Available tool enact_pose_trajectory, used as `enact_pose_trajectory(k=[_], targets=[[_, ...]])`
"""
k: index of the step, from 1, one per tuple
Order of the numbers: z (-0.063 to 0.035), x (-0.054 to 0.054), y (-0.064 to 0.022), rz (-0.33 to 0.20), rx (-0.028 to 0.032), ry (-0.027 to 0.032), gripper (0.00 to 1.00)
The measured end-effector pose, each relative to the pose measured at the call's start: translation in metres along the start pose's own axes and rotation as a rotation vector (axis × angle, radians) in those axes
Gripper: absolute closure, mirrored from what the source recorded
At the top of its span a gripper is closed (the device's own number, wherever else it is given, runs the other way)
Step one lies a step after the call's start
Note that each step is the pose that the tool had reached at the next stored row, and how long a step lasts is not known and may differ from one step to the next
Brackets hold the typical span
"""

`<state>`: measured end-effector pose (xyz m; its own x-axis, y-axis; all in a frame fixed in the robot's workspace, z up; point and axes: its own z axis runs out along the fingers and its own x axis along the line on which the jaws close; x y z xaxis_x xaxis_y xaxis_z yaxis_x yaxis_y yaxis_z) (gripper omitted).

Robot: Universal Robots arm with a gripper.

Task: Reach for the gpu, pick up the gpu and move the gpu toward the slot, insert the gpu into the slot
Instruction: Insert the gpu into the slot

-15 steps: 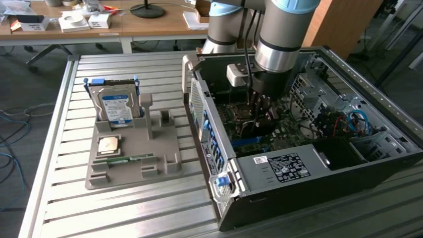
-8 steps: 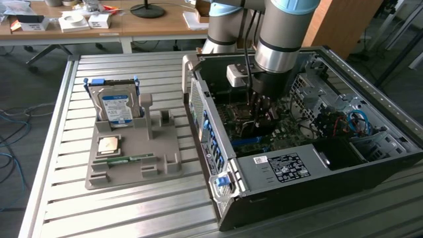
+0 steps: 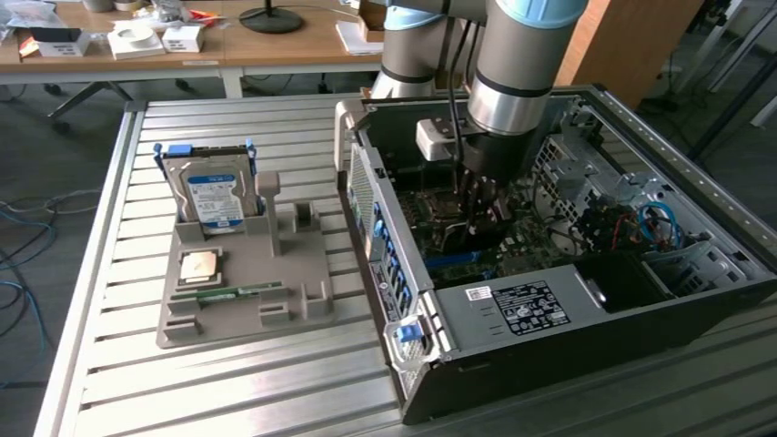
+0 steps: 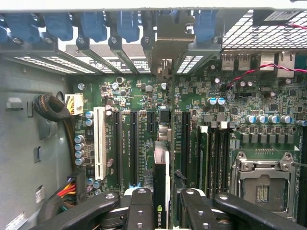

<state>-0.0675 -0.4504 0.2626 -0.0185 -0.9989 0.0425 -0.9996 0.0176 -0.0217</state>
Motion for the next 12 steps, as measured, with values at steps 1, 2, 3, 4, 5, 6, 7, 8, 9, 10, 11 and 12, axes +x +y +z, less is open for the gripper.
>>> enact_pose_trajectory(k=[1,2,3,4,5,6,7,8,9,10,11,12], targets=[[0.0003,0.0000,0.0000,0.000,0.0000,-0.0001,0.73],[0.0003,0.0000,0.0000,0.000,0.0000,0.0000,0.73],[0.0004,0.0000,0.0000,0.000,0.0000,-0.0001,0.73],[0.0006,-0.0001,0.0000,0.000,0.0000,-0.0002,0.73],[0.0008,-0.0001,0.0000,0.000,0.0000,-0.0001,0.73],[0.0012,-0.0001,0.0000,0.000,0.0000,0.0000,0.73],[0.0013,-0.0001,0.0000,0.000,0.0000,-0.0001,0.73],[0.0013,-0.0001,0.0000,0.000,0.0000,0.0000,0.73],[0.0013,-0.0001,0.0000,0.000,-0.0001,0.0000,0.73],[0.0016,-0.0001,0.0000,0.000,0.0001,-0.0003,0.73],[0.0021,-0.0001,0.0000,0.000,0.0001,-0.0005,0.73],[0.0025,-0.0001,0.0000,0.000,0.0001,-0.0005,0.73]])
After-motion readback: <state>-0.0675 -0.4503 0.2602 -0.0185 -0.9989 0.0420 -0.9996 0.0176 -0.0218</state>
